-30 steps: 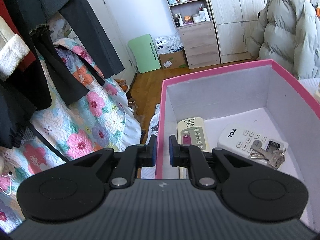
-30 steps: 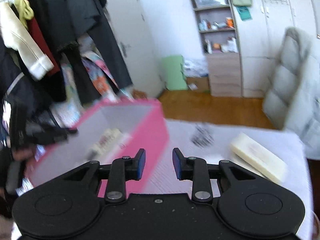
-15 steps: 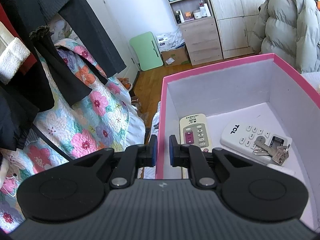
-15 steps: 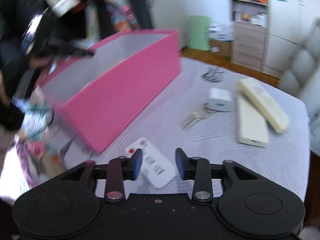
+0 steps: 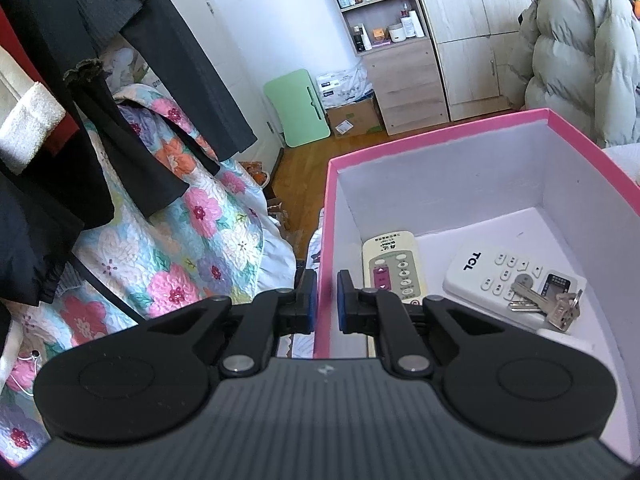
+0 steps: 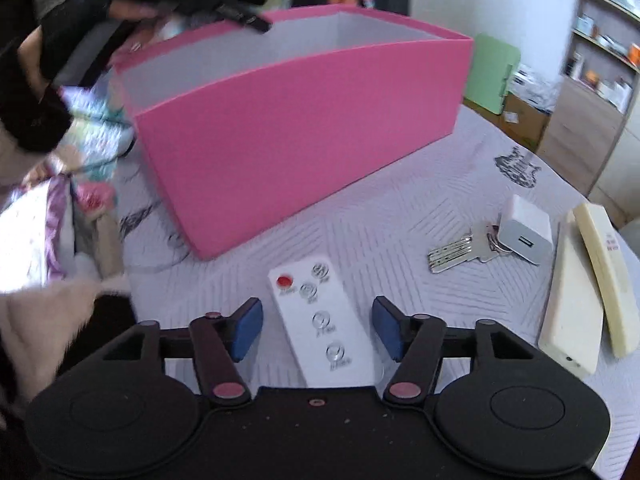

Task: Organize rigid objects
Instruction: 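Grasp the small white remote with red button using the right tool, then place the small white remote into the box and open the right tool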

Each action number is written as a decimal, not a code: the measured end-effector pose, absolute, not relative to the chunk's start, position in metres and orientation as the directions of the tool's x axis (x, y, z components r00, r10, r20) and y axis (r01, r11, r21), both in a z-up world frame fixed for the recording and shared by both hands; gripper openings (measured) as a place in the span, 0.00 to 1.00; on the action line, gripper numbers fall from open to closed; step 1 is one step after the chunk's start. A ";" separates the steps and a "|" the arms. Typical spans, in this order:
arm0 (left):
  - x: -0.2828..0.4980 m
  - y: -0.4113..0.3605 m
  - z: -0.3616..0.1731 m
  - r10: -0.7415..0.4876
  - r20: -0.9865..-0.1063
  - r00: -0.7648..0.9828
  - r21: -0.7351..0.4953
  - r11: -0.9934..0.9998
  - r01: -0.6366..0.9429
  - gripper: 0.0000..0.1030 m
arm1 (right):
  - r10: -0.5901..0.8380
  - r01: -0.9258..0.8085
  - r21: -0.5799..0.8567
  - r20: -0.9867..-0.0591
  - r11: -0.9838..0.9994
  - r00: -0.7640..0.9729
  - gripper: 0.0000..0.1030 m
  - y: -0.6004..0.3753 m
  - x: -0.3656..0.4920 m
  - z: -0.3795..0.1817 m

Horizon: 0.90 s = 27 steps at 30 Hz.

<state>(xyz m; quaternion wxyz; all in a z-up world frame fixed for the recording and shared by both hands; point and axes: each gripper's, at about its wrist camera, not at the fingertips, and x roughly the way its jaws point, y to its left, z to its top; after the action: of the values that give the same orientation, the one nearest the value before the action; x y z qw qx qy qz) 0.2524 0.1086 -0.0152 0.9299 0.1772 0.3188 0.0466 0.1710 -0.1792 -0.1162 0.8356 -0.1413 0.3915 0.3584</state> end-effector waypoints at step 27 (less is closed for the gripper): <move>0.255 0.112 -0.016 0.196 -0.582 0.789 0.333 0.943 0.012 0.08 | 0.478 -0.483 0.114 -0.451 0.868 0.754 0.42 -0.188 0.159 -0.016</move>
<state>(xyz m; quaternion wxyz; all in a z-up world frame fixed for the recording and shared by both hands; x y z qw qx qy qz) 0.2552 0.1121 -0.0161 0.9319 0.1614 0.3210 0.0494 0.1593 -0.1880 -0.0158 0.9364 -0.0048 0.2394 0.2566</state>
